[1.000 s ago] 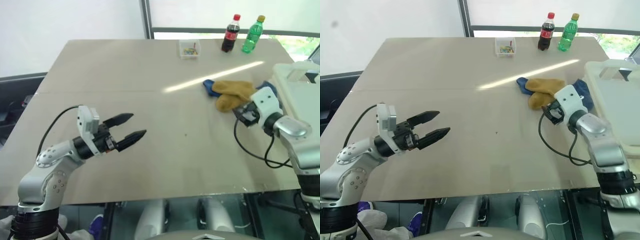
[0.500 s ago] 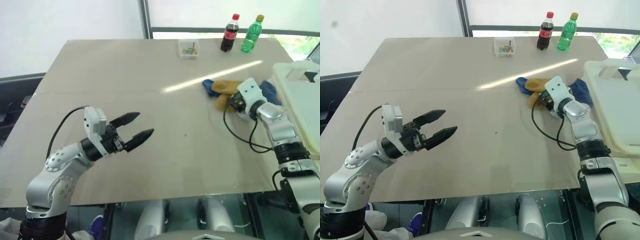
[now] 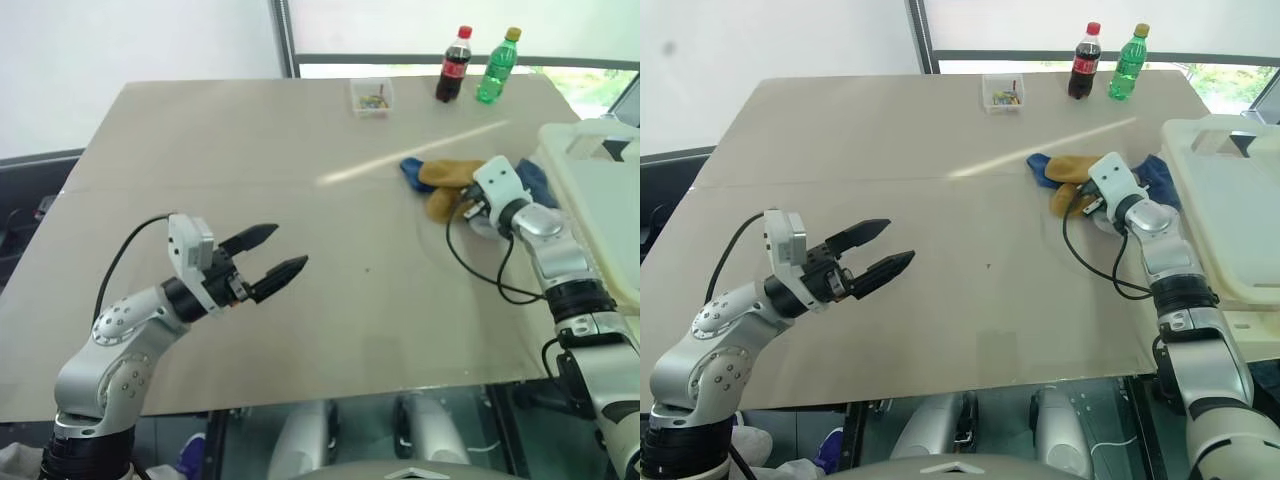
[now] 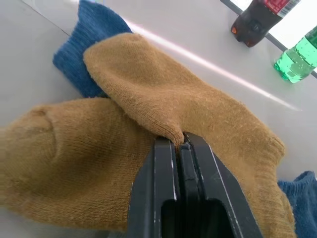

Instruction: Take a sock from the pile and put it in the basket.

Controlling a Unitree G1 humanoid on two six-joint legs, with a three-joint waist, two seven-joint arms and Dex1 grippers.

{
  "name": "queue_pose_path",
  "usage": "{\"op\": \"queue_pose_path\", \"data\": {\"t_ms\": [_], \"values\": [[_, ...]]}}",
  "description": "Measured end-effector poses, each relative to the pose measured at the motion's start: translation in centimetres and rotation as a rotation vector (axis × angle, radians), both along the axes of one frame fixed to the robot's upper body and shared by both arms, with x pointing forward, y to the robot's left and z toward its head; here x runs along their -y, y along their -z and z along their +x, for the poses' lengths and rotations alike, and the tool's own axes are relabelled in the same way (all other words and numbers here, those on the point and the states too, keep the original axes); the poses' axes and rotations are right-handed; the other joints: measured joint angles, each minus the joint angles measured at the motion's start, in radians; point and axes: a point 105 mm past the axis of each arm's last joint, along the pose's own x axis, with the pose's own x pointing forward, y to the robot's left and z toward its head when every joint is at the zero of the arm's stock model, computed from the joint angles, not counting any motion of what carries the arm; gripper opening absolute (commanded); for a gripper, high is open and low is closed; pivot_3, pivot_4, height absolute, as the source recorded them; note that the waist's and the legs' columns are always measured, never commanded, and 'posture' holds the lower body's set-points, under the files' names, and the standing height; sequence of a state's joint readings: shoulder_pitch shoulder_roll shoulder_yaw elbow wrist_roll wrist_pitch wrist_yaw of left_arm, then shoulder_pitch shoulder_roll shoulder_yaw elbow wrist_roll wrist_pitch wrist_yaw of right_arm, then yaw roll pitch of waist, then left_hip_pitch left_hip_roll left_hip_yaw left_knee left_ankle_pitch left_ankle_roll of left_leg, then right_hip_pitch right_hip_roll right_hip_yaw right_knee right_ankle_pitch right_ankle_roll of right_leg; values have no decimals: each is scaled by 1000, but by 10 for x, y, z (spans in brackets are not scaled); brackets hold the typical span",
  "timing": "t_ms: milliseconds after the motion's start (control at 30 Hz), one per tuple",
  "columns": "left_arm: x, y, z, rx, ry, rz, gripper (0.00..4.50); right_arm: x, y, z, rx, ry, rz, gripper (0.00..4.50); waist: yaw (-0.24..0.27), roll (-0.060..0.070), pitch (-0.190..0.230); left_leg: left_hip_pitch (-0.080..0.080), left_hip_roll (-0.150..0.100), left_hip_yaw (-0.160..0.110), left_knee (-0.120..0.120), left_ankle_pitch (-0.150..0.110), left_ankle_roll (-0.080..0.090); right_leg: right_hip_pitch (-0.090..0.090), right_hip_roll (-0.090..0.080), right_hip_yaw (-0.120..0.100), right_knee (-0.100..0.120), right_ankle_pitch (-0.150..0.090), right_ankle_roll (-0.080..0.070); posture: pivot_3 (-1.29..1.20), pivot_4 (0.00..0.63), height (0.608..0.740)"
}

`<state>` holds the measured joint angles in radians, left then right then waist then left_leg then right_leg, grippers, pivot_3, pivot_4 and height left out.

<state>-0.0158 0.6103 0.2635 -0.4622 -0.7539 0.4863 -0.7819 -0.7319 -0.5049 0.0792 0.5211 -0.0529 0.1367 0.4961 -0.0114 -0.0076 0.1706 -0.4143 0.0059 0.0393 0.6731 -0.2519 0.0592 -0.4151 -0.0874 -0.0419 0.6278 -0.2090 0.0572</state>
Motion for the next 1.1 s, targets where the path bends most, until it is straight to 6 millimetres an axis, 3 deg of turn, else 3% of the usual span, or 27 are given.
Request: {"op": "queue_pose_path", "data": {"t_ms": [133, 267, 433, 667, 767, 967, 1100], "values": [[1, 0, 1, 2, 3, 4, 4500, -24, 1, -17, -59, -134, -4, 56, 0, 0, 0, 0, 0, 0, 0, 0, 0, 0, 0, 0, 0, 0, 0, 0, 150, 737], [5, 2, 1, -5, 19, 2, 4500, -48, 21, -41, -186, -241, -17, 56, 2, 0, 0, 0, 0, 0, 0, 0, 0, 0, 0, 0, 0, 0, 0, 0, 150, 737], [6, 5, 0, -15, 23, 1, 4500, -71, 21, -62, -240, -353, -8, 56, 2, 0, 0, 0, 0, -1, 0, 0, 0, 0, 0, 0, 0, 0, 0, 0, 150, 737], [4, 14, -5, -54, 24, 9, 4500, -114, 43, -119, -391, -647, 4, 56, 2, 0, 0, 0, 0, -1, 0, -2, 3, 0, 0, 0, 0, 0, 0, 0, 150, 737], [0, 25, -11, -103, 35, 38, 4500, -119, 52, -137, -416, -747, -32, 56, 3, 0, 0, 0, 0, -1, 0, -2, 4, 0, 0, -1, 0, 0, 0, 0, 150, 737], [-1, 32, -17, -140, 61, 73, 4500, -120, 56, -149, -421, -800, -59, 56, 4, 0, 0, 1, 0, -1, 0, -2, 3, 0, 0, -1, 0, 0, 0, 0, 150, 737], [0, 35, -18, -151, 70, 98, 4500, -123, 56, -152, -416, -815, -67, 1132, 4, 0, 0, 1, 0, -1, 0, 0, 0, 0, 0, -1, 0, 0, 0, 0, 150, 737]]}}
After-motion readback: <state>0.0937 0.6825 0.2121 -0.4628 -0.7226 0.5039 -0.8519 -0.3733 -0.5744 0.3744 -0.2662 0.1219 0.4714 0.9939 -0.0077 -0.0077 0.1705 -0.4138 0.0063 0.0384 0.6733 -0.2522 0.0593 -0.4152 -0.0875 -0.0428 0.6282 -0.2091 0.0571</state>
